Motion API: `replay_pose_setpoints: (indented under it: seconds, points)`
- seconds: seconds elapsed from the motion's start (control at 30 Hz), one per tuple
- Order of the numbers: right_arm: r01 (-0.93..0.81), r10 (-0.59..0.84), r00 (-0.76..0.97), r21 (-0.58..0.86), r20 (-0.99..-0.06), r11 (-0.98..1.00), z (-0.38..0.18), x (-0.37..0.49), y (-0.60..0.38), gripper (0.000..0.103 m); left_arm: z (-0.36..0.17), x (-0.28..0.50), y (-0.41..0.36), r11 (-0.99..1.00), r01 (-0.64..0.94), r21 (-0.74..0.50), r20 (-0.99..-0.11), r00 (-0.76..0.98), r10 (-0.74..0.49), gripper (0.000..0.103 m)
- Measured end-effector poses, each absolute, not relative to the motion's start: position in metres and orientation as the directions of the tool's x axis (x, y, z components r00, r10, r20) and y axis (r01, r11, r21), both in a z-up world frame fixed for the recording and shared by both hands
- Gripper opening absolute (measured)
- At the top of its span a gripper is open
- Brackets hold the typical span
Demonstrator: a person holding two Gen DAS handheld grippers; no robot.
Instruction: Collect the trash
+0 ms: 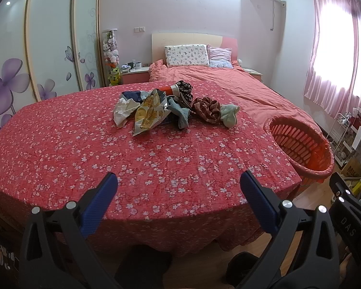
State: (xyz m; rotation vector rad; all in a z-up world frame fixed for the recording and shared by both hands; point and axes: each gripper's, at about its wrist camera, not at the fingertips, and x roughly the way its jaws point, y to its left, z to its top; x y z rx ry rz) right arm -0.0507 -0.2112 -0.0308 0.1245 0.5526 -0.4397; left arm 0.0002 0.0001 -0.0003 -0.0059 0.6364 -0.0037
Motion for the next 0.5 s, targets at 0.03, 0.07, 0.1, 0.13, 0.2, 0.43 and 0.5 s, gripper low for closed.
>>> replay_pose_setpoints:
  seconds: [0.03, 0.07, 0.1, 0.13, 0.2, 0.43, 0.5]
  points:
    - [0.437, -0.371, 0.760, -0.003, -0.533, 0.900, -0.031, -0.050, -0.211, 0.101, 0.000, 0.000, 0.000, 1.000, 0.002, -0.007, -0.595, 0.804, -0.006, 0.099]
    - [0.437, -0.372, 0.759, -0.004, -0.534, 0.899, -0.031, -0.050, -0.212, 0.101, -0.001, 0.000, 0.000, 1.000, 0.002, -0.007, -0.596, 0.803, -0.006, 0.099]
    - [0.438, -0.372, 0.759, -0.004, -0.535, 0.899, -0.029, -0.049, -0.213, 0.101, -0.001, 0.001, -0.001, 1.000, 0.001, -0.008, -0.597, 0.803, -0.005, 0.099]
    - [0.438, -0.373, 0.758, -0.006, -0.536, 0.899, -0.030, -0.048, -0.212, 0.101, -0.002, 0.002, -0.002, 1.000, -0.001, -0.008, -0.598, 0.802, -0.004, 0.099]
    - [0.442, -0.377, 0.755, -0.010, -0.536, 0.897, -0.031, -0.049, -0.214, 0.101, -0.006, 0.006, -0.001, 1.000, -0.006, -0.010, -0.599, 0.801, -0.001, 0.099]
    - [0.422, -0.353, 0.763, 0.003, -0.542, 0.907, -0.032, -0.038, -0.214, 0.101, -0.006, 0.017, 0.019, 0.998, -0.065, -0.005, -0.600, 0.798, 0.049, 0.099]
    - [0.398, -0.324, 0.773, 0.020, -0.546, 0.917, -0.031, -0.031, -0.213, 0.101, -0.008, 0.025, 0.029, 0.996, -0.093, -0.001, -0.605, 0.793, 0.074, 0.100]
